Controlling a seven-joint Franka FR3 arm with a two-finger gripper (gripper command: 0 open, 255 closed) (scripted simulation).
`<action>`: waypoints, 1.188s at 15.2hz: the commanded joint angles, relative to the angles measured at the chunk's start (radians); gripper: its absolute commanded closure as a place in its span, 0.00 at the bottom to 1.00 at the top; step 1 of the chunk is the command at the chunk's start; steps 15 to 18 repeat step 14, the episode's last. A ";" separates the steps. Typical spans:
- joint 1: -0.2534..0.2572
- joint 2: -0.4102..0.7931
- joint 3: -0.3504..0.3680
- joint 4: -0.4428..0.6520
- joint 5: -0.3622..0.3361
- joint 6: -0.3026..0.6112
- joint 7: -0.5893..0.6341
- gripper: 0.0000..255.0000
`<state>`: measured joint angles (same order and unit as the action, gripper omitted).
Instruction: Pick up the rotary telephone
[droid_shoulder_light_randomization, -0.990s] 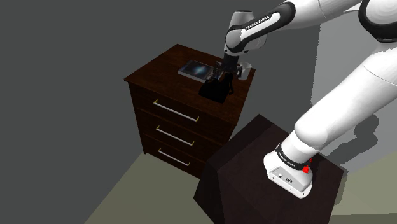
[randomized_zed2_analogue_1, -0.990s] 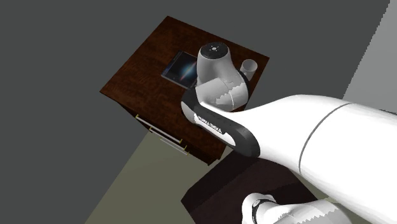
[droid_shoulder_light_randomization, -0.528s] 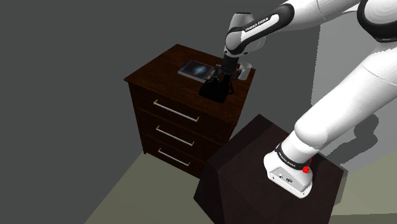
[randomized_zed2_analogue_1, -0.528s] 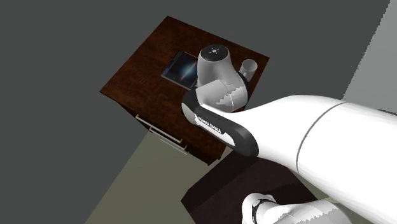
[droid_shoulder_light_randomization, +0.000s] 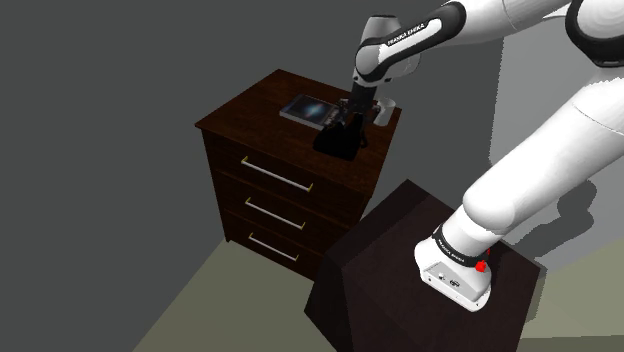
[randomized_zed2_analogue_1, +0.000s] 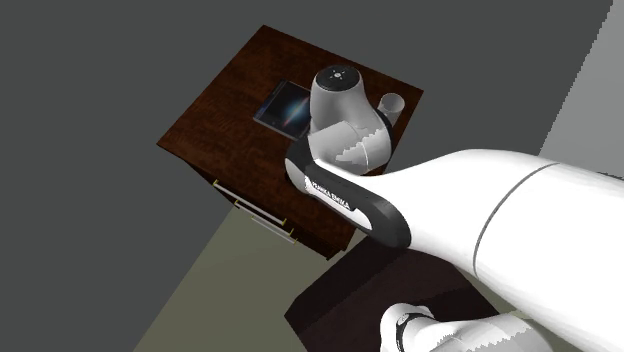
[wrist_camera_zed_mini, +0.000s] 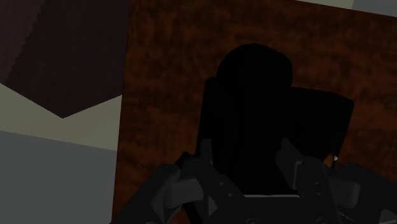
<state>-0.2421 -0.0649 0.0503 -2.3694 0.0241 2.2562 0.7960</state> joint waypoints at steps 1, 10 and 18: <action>0.000 -0.017 0.000 0.010 0.001 -0.025 0.001 1.00; 0.000 -0.081 -0.001 0.071 0.002 -0.151 0.001 1.00; 0.000 -0.093 -0.001 0.088 0.002 -0.180 0.001 1.00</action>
